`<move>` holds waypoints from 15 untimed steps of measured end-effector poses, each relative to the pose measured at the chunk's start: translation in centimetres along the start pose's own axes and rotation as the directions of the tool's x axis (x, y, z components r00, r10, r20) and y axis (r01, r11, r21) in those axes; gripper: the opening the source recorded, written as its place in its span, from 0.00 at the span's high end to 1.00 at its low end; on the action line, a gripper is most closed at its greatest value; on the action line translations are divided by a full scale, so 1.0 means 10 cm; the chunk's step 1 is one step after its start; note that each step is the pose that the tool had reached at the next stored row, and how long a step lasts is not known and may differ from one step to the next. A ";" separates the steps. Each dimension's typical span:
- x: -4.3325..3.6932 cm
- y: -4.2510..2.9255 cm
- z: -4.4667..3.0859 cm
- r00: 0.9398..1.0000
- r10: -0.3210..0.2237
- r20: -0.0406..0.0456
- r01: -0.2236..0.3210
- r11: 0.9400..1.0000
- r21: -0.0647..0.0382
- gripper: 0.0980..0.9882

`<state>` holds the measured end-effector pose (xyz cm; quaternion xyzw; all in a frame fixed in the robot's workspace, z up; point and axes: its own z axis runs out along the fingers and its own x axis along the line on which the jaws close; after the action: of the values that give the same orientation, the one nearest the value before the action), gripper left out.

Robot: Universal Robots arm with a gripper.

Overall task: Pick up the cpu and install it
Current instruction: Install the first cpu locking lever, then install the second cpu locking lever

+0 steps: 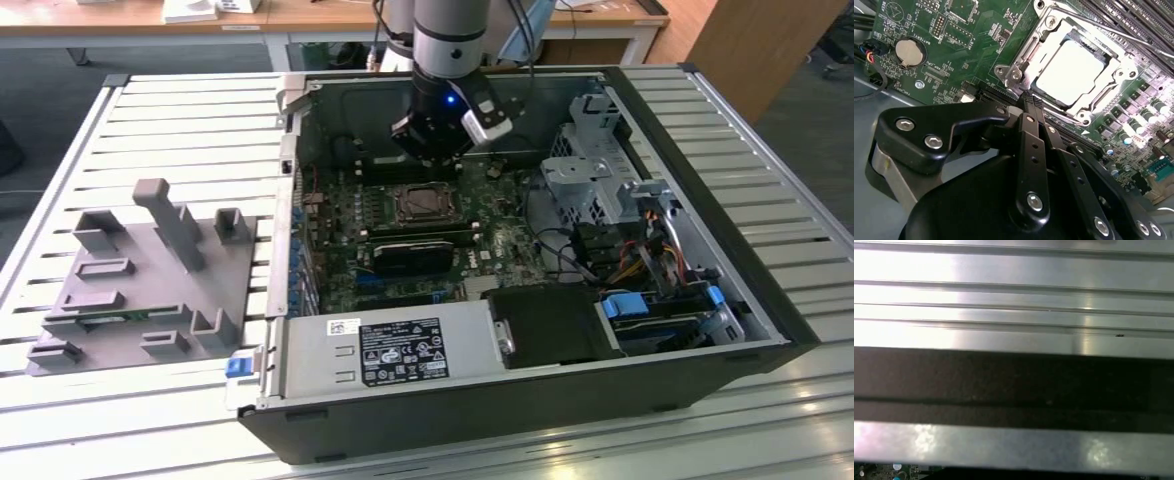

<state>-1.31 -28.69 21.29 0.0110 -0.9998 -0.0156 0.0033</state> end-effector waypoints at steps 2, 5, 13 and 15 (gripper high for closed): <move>0.000 -0.003 0.002 1.000 0.000 0.000 0.000 1.000 0.000 0.99; 0.000 -0.012 0.002 1.000 0.000 0.000 0.000 1.000 0.000 0.99; 0.001 -0.074 0.001 1.000 0.000 0.000 0.000 1.000 0.000 0.99; 0.002 -0.091 0.001 1.000 0.000 0.000 0.000 1.000 0.000 0.99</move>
<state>-1.30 -29.60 21.26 0.0110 -0.9998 -0.0156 0.0033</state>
